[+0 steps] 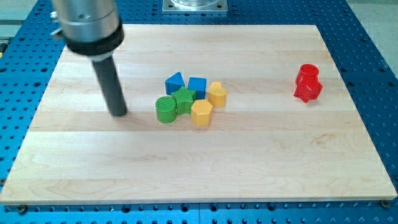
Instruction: Nudge the yellow hexagon
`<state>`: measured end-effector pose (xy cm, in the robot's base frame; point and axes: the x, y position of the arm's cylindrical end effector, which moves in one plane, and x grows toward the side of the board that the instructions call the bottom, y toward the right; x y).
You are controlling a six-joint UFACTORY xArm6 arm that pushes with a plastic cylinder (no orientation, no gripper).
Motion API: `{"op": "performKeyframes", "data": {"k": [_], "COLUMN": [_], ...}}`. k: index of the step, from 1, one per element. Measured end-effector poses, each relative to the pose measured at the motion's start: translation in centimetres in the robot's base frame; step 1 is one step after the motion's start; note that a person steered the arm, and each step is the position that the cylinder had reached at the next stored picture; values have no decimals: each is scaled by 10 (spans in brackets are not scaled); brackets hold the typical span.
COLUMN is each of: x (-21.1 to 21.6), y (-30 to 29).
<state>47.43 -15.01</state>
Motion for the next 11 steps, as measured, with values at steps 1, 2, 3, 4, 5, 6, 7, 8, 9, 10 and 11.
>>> {"op": "performKeyframes", "data": {"k": [1,2,3,4,5,6,7,8,9,10,11], "x": [14,3,52,60,44,23,18,14,8,14,-20], "y": [77,104,135,219,204,205,205,200,188,249,381]}}
